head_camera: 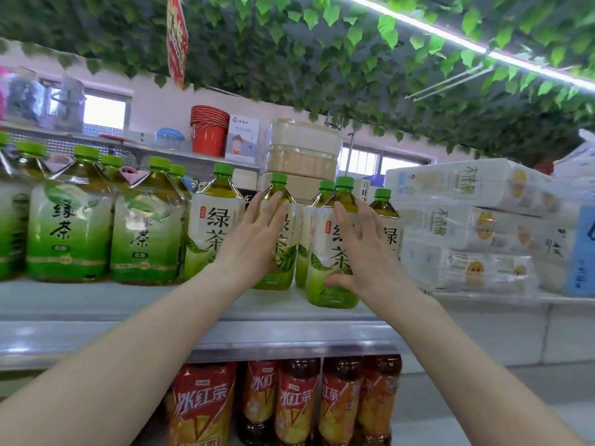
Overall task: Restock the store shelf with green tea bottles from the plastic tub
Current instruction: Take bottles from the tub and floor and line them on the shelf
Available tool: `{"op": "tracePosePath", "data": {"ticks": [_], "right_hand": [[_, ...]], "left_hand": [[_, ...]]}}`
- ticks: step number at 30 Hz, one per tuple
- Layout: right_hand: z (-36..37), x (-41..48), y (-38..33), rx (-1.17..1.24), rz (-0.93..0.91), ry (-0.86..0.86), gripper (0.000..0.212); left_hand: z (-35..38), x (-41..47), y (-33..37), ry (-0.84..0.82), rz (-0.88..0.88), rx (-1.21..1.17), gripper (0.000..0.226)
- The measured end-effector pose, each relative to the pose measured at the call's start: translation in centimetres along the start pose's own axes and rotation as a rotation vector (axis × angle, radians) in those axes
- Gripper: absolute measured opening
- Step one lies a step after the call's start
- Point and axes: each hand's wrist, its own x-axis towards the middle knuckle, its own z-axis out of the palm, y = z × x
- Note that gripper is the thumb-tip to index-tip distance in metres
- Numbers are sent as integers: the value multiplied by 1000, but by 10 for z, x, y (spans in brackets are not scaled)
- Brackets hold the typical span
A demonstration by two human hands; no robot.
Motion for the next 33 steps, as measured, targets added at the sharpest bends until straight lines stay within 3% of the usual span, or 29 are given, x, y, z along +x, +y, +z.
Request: {"op": "tracePosePath", "data": {"ticks": [28,31,33], "right_hand": [[53,47,29,67,-85,13,117],[44,46,33,52,-92,26,108],[34,45,43,90,-63,194,89]], "left_hand": [[8,1,9,54,-40,170,121],[7,1,11,48,-44,178,121],[7,1,11,39,-45,174,120]]}}
